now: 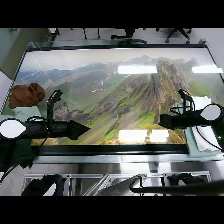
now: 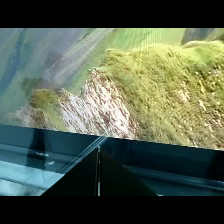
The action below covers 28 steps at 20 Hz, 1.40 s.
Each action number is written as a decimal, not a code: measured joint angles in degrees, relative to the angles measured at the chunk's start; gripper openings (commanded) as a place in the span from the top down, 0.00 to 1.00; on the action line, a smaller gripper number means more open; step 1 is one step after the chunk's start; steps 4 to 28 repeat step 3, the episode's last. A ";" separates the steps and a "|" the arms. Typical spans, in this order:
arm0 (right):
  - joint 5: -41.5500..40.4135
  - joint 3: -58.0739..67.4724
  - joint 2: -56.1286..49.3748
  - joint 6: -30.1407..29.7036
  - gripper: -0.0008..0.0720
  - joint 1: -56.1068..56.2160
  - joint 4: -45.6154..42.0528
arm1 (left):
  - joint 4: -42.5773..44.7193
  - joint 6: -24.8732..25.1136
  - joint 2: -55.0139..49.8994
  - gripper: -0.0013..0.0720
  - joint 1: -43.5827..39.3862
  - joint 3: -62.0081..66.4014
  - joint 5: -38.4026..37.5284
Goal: Fold the shirts.
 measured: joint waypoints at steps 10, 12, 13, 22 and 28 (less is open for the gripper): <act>0.17 -0.09 0.07 0.22 0.96 0.02 0.02 | 0.13 0.02 0.02 0.97 -0.07 -0.22 0.44; 0.17 -0.09 0.07 0.22 0.96 0.02 0.02 | 0.13 0.02 0.02 0.97 -0.07 -0.22 0.44; 0.17 -0.09 0.07 0.22 0.96 0.02 0.02 | 0.13 0.02 0.02 0.97 -0.07 -0.22 0.44; 0.17 -0.09 0.07 0.22 0.96 0.02 0.02 | 0.13 0.02 0.02 0.97 -0.07 -0.22 0.44; 0.17 -0.09 0.07 0.22 0.96 0.02 0.02 | 0.13 0.02 0.02 0.97 -0.07 -0.22 0.44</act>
